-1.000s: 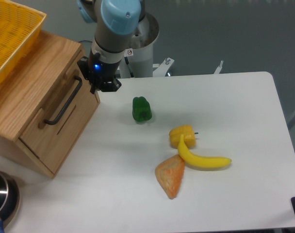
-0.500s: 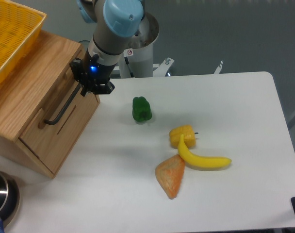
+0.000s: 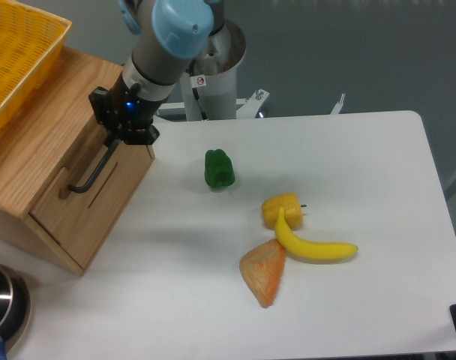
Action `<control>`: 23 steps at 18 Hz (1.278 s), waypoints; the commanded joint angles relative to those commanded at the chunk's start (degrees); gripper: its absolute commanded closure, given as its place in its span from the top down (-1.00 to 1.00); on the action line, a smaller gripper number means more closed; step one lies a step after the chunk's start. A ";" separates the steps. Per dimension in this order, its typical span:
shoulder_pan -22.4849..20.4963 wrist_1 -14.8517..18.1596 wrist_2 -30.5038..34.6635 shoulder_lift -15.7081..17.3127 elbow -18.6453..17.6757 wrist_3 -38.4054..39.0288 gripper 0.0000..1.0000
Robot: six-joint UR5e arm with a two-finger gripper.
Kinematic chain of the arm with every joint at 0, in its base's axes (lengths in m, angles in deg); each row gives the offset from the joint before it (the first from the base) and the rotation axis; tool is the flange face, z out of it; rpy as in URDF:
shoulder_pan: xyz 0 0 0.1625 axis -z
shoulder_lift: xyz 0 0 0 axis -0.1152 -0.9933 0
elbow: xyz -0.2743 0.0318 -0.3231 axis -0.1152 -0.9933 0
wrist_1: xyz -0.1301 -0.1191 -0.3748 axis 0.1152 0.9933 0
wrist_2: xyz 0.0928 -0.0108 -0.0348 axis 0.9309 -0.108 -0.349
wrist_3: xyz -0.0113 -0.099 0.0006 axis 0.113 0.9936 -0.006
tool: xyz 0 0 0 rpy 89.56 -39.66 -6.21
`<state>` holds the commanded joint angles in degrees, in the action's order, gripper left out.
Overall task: Slide the top drawer open
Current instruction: 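Move the gripper to the black drawer handle on the wooden cabinet, then lower the gripper onto the drawer handle and close on it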
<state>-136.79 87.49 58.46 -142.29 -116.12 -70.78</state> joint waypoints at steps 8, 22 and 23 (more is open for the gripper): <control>0.18 -0.09 -0.26 -0.53 -0.26 0.53 -0.92; 0.09 -0.53 -0.18 -2.37 -0.09 0.53 -0.91; 0.09 -0.53 -0.18 -2.37 0.00 0.53 -0.91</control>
<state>-136.70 86.97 58.28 -144.66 -116.12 -70.25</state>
